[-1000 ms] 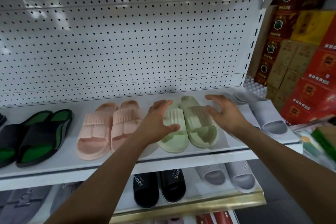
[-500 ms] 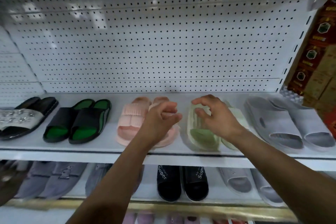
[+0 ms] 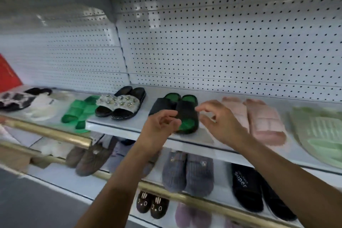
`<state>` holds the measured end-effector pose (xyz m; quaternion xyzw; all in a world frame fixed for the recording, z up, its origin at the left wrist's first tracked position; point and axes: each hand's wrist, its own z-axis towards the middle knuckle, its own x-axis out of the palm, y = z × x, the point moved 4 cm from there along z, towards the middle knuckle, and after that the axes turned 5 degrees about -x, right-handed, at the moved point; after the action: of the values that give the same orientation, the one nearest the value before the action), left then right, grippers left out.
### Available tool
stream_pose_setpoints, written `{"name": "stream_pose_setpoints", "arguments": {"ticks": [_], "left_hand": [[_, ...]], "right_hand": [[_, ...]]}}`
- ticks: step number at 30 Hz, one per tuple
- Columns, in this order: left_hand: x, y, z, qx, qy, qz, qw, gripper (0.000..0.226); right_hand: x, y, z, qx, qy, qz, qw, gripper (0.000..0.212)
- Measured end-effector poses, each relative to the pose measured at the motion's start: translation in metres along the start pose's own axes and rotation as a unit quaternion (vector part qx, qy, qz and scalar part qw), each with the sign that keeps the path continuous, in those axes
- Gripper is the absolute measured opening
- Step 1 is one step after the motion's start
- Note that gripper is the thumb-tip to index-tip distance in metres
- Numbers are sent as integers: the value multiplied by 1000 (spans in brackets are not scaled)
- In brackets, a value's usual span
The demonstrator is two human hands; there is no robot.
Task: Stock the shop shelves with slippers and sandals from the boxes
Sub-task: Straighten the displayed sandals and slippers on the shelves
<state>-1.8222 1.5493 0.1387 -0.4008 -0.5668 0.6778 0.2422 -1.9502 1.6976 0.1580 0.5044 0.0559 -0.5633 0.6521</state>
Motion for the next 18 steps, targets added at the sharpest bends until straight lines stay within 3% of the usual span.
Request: {"name": "stream_pose_setpoints", "arguments": {"ticks": [4,10,18], "left_hand": [[-84,30,-5,-22,-24,-17,999,27],[-194,73,-18,-58,-37,-27,997,24],[-308,115,-15,-65,-79,-7,995,17]], "right_hand": [[68,44,21,-11,2,30,999,23],[149,89,40,47,-15,54,997,33],[243,149,113,23,34,79,996,33]]}}
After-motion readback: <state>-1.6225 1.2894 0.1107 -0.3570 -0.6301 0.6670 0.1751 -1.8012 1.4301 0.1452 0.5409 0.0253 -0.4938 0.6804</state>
